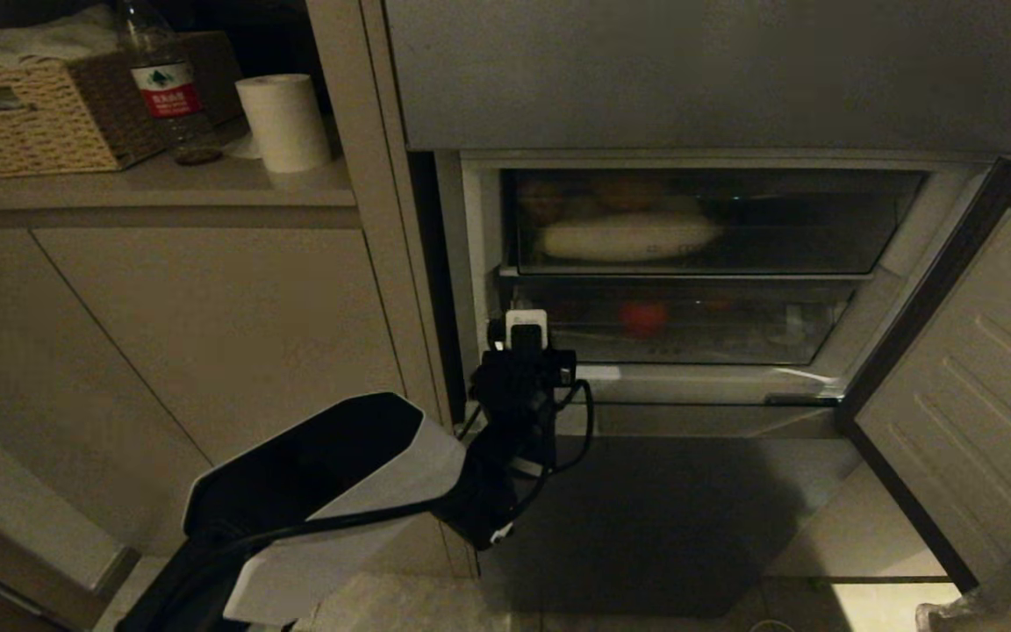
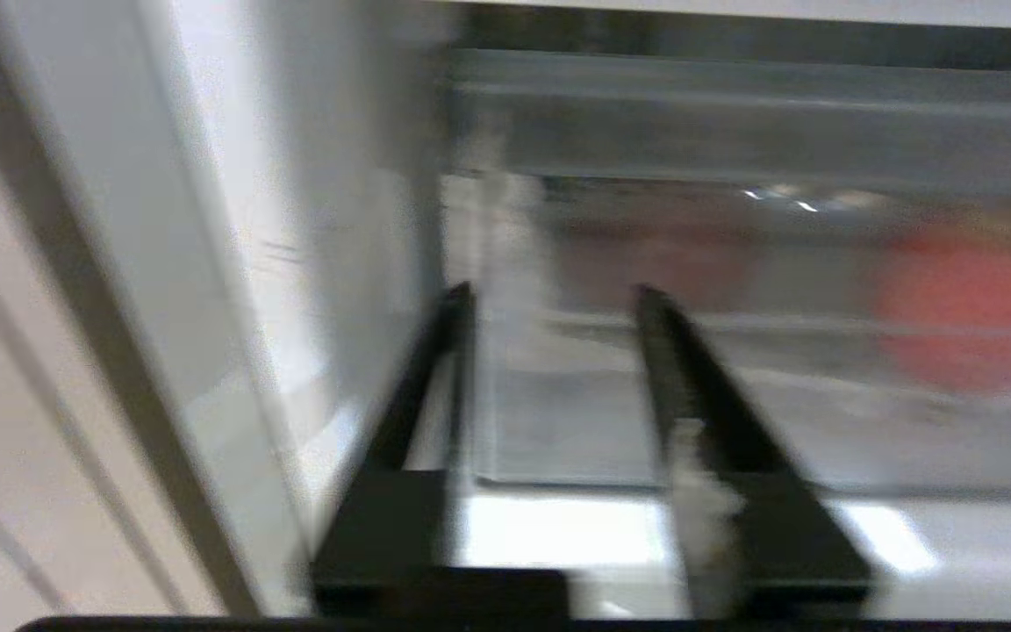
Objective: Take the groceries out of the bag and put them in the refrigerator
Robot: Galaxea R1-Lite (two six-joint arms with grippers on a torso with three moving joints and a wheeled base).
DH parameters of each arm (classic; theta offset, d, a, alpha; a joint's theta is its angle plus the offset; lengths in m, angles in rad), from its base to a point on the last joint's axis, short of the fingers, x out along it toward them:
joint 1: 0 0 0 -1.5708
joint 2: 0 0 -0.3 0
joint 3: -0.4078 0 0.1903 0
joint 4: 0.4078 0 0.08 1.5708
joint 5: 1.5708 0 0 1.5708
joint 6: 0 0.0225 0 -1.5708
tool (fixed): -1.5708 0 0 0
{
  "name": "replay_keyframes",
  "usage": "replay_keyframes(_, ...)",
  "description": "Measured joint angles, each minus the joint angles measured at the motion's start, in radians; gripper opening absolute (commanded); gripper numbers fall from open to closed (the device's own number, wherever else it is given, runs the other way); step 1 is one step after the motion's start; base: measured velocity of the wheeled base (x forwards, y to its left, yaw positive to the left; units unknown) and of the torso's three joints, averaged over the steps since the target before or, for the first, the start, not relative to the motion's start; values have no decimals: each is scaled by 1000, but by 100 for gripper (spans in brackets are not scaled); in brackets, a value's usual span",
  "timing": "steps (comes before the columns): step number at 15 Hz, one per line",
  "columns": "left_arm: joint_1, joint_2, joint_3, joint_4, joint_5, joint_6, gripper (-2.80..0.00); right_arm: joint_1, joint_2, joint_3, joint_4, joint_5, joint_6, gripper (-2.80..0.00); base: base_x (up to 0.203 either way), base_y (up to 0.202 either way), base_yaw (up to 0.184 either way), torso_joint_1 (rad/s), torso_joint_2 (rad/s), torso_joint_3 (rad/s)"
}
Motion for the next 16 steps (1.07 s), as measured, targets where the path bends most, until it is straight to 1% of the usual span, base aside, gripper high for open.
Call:
replay_keyframes(5, 7, -8, -11, 49, -1, -1, 0, 0, 0, 0, 0, 0, 0, -280, 0, 0, 0, 0, 0, 0)
replay_keyframes(10, 11, -9, -63, 90, -1, -1, 0, 0, 0, 0, 0, 0, 0, -280, 0, 0, 0, 0, 0, 0)
replay_keyframes(16, 27, 3, -106, 105, -4, -2, 0, 0, 0, 0, 0, 0, 0, -280, 0, 0, 0, 0, 0, 0)
